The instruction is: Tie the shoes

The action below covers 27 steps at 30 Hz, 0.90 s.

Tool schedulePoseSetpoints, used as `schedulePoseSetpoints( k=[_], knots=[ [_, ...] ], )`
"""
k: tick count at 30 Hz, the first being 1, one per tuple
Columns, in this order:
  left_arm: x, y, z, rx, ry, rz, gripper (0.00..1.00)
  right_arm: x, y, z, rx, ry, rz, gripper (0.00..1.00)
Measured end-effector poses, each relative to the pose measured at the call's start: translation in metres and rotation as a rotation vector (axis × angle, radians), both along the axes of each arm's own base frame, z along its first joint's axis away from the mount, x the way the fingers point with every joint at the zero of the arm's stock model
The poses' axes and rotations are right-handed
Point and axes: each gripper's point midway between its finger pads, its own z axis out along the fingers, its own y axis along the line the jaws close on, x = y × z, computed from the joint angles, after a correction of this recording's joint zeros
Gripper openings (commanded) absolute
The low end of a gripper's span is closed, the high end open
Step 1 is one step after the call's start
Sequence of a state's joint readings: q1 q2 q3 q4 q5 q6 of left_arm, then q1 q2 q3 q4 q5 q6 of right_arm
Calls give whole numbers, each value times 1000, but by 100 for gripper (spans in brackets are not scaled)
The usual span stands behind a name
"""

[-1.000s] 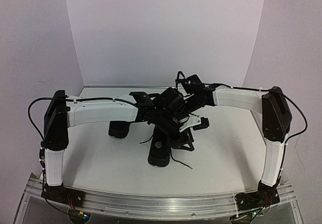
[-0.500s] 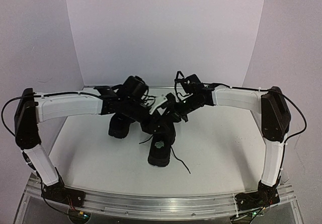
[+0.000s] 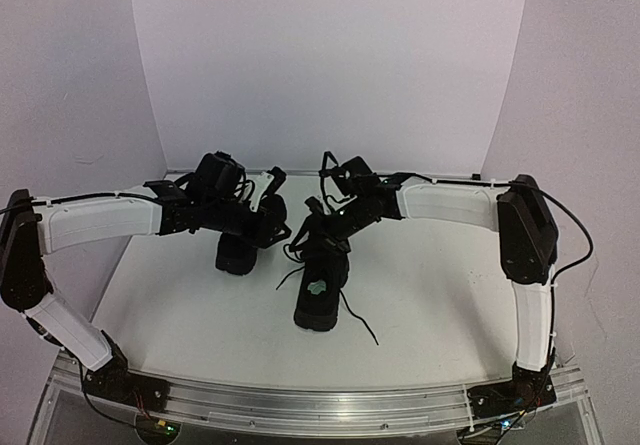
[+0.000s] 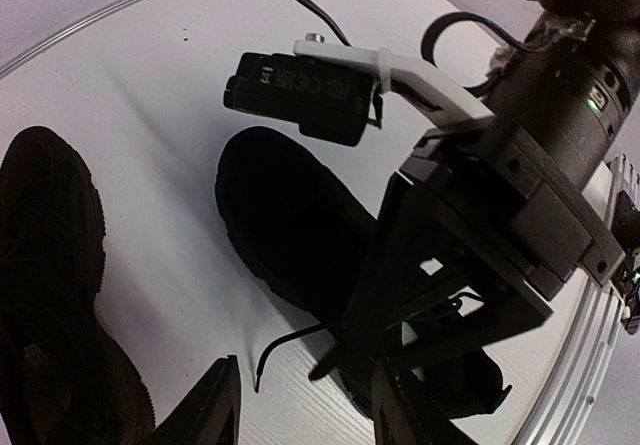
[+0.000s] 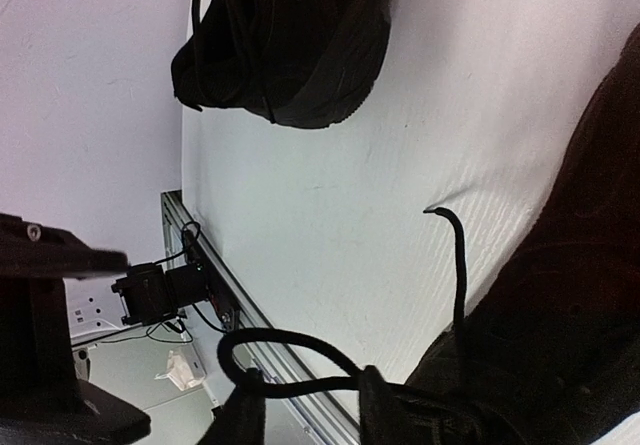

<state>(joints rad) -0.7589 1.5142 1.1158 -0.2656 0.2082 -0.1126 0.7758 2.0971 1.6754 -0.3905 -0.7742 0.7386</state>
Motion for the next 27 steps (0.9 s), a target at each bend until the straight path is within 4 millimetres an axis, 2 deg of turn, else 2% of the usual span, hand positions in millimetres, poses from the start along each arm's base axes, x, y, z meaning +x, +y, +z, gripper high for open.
schedulePoseSetpoints(
  k=[6,11,16,19,21,23,25,27],
  knots=[
    [1,4,-3,3,23,23,64,-2,2,2,3,2,3,47],
    [6,10,-5,10,28,38,69,-3,-3,1,-25,7,-8,52],
    [7,13,-5,19,23,29,75,-4,-14,13,-60,-32,-17,54],
    [5,12,-4,24,25,8,87,-4,-23,30,-74,-88,-29,54],
    [3,11,-3,21,23,-9,93,-2,-29,49,-74,-145,-43,55],
    [2,10,-1,14,23,-23,97,1,-36,70,-67,-213,-61,59],
    [0,9,4,6,17,-37,100,4,-46,95,-68,-296,-90,70],
    [-3,10,12,-5,-1,-49,100,6,-59,122,-63,-384,-122,87]
  ],
)
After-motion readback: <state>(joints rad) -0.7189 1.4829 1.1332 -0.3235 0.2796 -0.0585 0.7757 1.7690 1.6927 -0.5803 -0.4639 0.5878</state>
